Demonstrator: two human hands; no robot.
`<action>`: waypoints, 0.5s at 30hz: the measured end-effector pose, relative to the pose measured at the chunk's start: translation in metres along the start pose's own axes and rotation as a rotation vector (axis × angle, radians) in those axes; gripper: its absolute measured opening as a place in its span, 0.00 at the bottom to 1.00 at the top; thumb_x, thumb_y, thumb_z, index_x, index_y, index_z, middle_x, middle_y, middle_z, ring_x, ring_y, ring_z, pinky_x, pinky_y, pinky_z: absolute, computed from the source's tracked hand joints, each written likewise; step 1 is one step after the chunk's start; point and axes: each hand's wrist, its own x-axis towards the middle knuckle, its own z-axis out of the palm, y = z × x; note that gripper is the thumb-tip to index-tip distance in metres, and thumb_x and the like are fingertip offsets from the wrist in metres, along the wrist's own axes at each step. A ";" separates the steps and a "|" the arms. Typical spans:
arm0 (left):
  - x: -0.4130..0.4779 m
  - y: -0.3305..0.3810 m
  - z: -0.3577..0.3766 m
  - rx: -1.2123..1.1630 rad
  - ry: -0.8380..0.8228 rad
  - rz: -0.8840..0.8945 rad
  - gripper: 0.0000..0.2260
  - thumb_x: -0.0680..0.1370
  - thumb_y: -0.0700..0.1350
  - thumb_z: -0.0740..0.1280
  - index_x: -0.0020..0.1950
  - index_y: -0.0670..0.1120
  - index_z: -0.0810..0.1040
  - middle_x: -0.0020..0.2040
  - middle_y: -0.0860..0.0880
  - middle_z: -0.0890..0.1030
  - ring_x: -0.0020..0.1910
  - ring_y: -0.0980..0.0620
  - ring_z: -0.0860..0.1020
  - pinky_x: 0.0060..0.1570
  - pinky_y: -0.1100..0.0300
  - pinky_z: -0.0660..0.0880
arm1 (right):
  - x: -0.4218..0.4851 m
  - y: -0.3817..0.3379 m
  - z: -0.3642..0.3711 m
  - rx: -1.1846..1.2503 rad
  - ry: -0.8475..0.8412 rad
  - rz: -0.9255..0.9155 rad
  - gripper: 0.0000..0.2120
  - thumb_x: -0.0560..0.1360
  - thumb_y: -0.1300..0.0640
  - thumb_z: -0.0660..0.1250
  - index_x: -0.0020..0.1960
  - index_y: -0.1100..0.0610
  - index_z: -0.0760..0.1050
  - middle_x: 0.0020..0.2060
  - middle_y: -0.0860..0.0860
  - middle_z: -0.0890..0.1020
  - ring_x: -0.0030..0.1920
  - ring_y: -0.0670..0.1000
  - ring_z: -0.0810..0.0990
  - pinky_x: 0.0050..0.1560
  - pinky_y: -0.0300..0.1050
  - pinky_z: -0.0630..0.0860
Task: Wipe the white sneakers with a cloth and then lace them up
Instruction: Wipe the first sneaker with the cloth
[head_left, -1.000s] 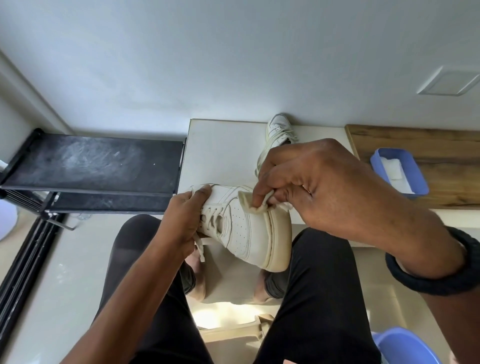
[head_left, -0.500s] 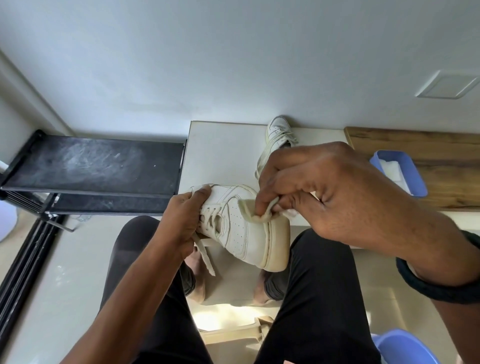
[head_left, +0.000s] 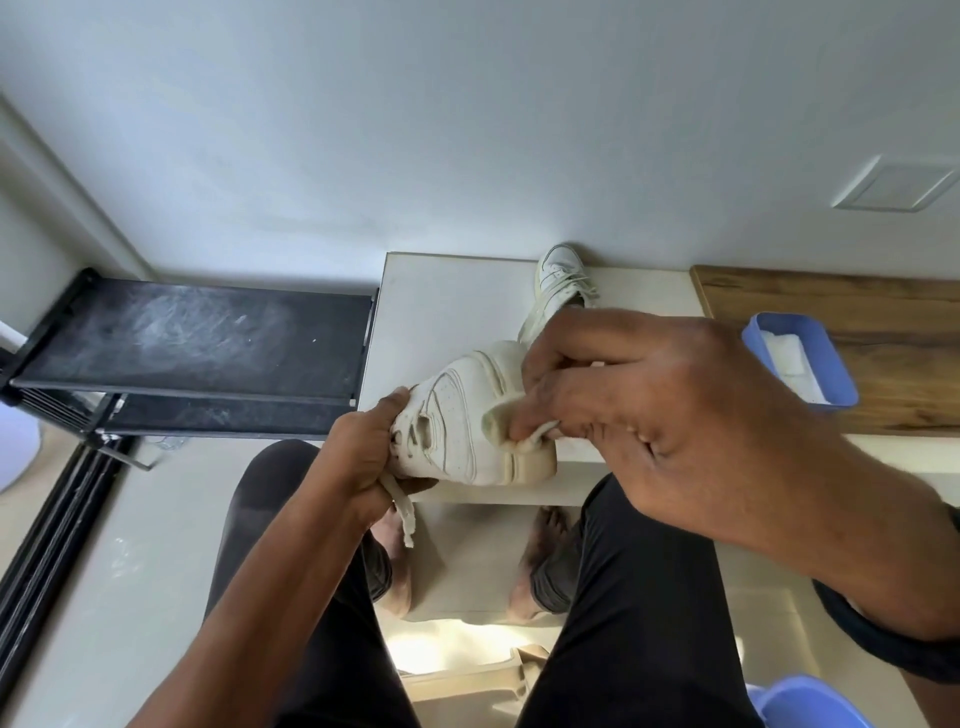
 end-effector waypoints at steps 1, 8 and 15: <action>0.000 0.001 -0.001 -0.020 -0.008 -0.021 0.12 0.82 0.50 0.66 0.54 0.41 0.82 0.47 0.41 0.85 0.41 0.42 0.83 0.44 0.44 0.81 | 0.000 0.000 0.002 0.005 0.031 0.007 0.11 0.73 0.69 0.74 0.51 0.55 0.86 0.46 0.48 0.81 0.43 0.46 0.82 0.40 0.41 0.82; -0.021 0.009 0.000 -0.090 -0.291 -0.179 0.13 0.74 0.53 0.72 0.50 0.45 0.85 0.49 0.42 0.83 0.43 0.44 0.82 0.33 0.54 0.82 | 0.008 -0.001 -0.008 -0.089 0.254 -0.002 0.08 0.75 0.67 0.71 0.48 0.58 0.86 0.45 0.50 0.82 0.44 0.48 0.82 0.46 0.38 0.79; -0.029 0.005 -0.012 -0.086 -0.573 -0.163 0.30 0.60 0.51 0.86 0.58 0.42 0.85 0.54 0.41 0.84 0.43 0.46 0.84 0.30 0.61 0.79 | 0.014 0.021 -0.023 -0.041 0.316 0.063 0.07 0.76 0.67 0.72 0.48 0.57 0.86 0.45 0.50 0.83 0.46 0.46 0.83 0.47 0.42 0.80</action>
